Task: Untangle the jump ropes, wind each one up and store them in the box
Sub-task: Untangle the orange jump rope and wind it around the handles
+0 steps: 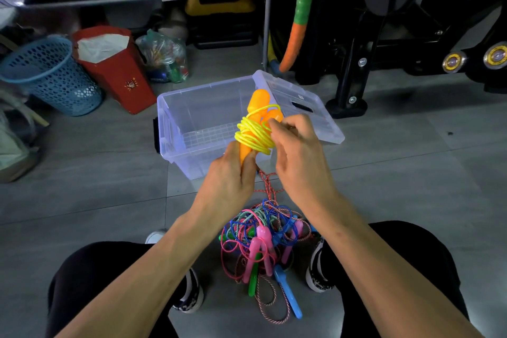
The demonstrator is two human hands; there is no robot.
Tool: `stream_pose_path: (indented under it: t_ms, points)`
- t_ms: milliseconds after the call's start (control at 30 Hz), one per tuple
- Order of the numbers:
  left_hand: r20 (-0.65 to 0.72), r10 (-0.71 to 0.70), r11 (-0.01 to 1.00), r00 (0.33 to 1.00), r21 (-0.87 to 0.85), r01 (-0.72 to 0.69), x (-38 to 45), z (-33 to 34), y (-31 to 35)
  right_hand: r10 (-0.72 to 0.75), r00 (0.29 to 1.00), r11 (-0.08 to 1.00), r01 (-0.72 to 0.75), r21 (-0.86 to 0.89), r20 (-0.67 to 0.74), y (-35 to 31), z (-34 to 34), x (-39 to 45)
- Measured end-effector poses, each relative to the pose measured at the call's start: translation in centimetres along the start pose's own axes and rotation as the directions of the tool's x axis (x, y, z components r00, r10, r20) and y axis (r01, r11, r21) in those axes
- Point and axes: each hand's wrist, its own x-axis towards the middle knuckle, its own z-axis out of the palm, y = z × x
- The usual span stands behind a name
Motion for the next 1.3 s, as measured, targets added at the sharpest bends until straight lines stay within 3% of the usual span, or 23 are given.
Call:
stream_pose_path:
  t_ms: [167,300,367,500,633,867,1100,1300]
  points:
    - [-0.043,0.080,0.997,0.996,0.025,-0.079,0.2,-0.1,0.4,0.021,0.990,0.998,-0.012,0.062,-0.141,-0.3,-0.2,-0.1]
    - [-0.043,0.107,0.994,0.993,0.023,-0.106,0.2,0.0,0.8,0.230,0.926,0.943,-0.137,0.304,-0.298,-0.7,-0.8,0.3]
    - [-0.038,0.120,0.993,0.992,0.026,-0.119,0.2,0.1,1.0,0.264,0.923,0.921,-0.155,0.357,-0.281,-0.9,-1.1,0.4]
    - [-0.035,0.136,0.990,0.990,0.049,-0.135,0.1,-0.1,0.9,0.090,0.971,0.980,-0.046,0.196,-0.221,-1.0,-1.1,0.0]
    - [-0.045,0.115,0.993,0.992,0.030,-0.113,0.3,-0.4,0.9,0.027,0.986,0.985,0.002,0.173,-0.163,-0.8,-1.0,-0.1]
    - [-0.001,0.164,0.980,0.986,0.110,-0.163,0.2,-0.9,0.2,0.164,0.986,0.910,-0.158,0.384,0.018,0.1,-2.1,0.3]
    - [0.022,0.168,0.975,0.985,0.141,-0.170,0.1,-0.6,0.3,0.094,0.994,0.981,-0.101,0.166,0.049,0.4,-1.4,0.0]
    - [0.063,0.205,0.958,0.977,0.192,-0.214,0.4,-1.4,0.2,0.042,0.997,0.969,-0.057,0.240,0.067,0.5,-2.2,0.1]
